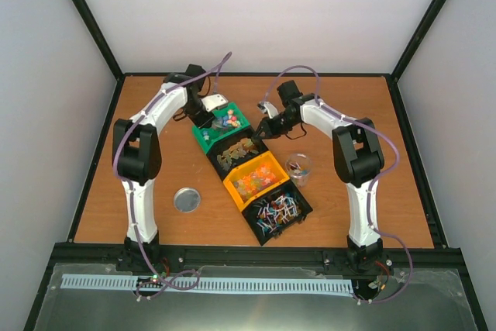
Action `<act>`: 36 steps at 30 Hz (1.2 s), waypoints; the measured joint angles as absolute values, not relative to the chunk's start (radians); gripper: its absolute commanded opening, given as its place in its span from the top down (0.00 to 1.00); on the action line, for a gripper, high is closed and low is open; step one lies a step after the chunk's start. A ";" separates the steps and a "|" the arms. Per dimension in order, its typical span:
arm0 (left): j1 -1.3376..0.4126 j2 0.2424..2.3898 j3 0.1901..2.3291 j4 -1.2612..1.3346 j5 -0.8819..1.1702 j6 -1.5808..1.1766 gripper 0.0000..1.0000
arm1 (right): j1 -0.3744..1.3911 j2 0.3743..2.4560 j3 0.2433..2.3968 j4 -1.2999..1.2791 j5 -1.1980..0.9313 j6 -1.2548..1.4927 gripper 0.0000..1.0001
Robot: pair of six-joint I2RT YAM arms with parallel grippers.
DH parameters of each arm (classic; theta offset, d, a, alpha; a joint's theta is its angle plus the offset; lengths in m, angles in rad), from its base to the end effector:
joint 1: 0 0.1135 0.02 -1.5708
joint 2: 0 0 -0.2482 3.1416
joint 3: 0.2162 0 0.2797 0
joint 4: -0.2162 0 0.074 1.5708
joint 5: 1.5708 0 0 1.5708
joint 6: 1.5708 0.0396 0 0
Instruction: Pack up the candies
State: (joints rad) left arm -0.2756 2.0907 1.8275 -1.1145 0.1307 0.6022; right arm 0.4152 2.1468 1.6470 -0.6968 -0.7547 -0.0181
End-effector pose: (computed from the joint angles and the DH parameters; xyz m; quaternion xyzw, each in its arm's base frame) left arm 0.4263 -0.1259 0.2046 0.4278 0.8964 -0.0485 0.1055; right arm 0.4112 0.2109 0.1477 -0.2633 0.8773 0.3890 0.0981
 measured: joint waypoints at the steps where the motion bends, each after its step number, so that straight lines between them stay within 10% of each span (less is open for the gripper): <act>1: -0.270 2.091 1.820 -1.086 0.148 0.611 0.99 | 0.415 2.149 1.649 -0.693 -0.757 -0.014 0.97; 11: -0.204 2.127 1.758 -0.883 0.324 0.638 0.99 | 0.406 2.177 1.672 -0.602 -0.742 0.090 0.96; 21: -0.113 2.113 1.600 -0.680 0.508 0.669 0.99 | 0.413 2.212 1.687 -0.509 -0.718 0.102 0.24; 36: -0.042 2.051 1.475 -0.598 0.627 0.712 0.99 | 0.331 2.217 1.782 -0.569 -0.810 0.015 0.06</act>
State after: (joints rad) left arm -0.0422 2.0506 1.4754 -0.5980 0.6266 0.7124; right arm 0.3305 2.2169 1.7821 -0.5686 -0.8097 0.0147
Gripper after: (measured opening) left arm 0.082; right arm 0.924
